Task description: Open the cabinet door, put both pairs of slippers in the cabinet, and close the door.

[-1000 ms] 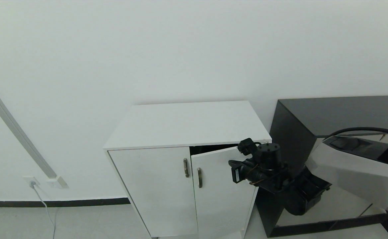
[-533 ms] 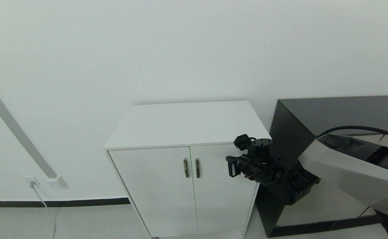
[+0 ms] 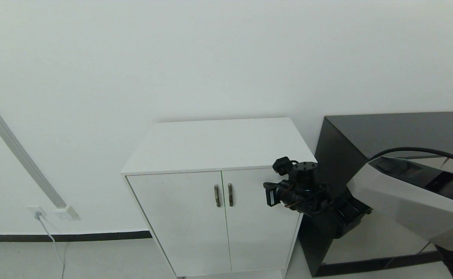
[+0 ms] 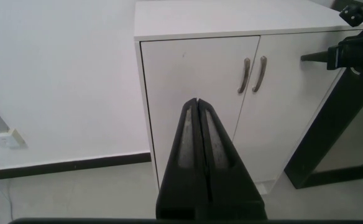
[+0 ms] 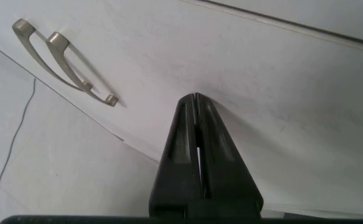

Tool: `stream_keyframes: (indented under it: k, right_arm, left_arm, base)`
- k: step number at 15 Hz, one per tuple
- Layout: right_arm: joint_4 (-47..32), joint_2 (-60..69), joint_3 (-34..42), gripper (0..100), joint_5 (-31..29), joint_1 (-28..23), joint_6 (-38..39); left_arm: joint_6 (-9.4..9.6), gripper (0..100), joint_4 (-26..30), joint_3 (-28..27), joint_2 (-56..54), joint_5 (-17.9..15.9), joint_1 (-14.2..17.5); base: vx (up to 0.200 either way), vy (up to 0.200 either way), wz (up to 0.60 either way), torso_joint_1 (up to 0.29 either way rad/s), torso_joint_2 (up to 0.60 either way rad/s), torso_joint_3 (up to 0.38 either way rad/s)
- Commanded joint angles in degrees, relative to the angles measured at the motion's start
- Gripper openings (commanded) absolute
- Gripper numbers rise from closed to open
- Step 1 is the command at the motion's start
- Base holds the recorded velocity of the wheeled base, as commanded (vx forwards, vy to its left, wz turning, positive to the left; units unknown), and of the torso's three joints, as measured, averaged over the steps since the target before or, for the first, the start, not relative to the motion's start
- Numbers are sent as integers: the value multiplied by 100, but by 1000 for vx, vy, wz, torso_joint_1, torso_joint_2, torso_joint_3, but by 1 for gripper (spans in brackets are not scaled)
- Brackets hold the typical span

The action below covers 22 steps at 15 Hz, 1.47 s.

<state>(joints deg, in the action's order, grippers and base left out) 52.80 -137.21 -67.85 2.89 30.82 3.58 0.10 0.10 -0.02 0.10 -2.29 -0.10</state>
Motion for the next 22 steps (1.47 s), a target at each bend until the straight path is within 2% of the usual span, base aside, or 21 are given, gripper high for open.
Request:
stream_keyframes:
  k: [1, 7, 11, 14, 18, 19, 22]
  right_arm:
    - [2, -17, -26, 0, 1, 3, 2]
    - [11, 141, 132, 0, 1, 30, 11]
    - [38, 642, 615, 0, -60, 56, 46]
    - [38, 1135, 967, 0, -342, 3, 169]
    - [38, 1794, 1600, 0, -394, -146, 160]
    - [55, 2154, 1986, 0, -755, -243, 169]
    - [336, 2646, 2698, 0, -1141, -427, 143]
  left_arm:
    - [-1, 0, -1, 2, -1, 1, 1]
    - [8, 0, -1, 2, -1, 1, 1]
    - [8, 0, -1, 2, -1, 1, 1]
    - [8, 0, -1, 2, -1, 1, 1]
    - [8, 0, -1, -6, -1, 1, 1]
    - [-1, 0, -1, 2, -1, 1, 1]
    - [-1, 0, -1, 2, -1, 1, 1]
  base:
    - [0, 0, 0, 0, 0, 0]
    - [0, 0, 0, 0, 0, 0]
    - [0, 0, 0, 0, 0, 0]
    - [0, 0, 0, 0, 0, 0]
    - [0, 0, 0, 0, 0, 0]
    - [0, 0, 0, 0, 0, 0]
    - [0, 0, 0, 0, 0, 0]
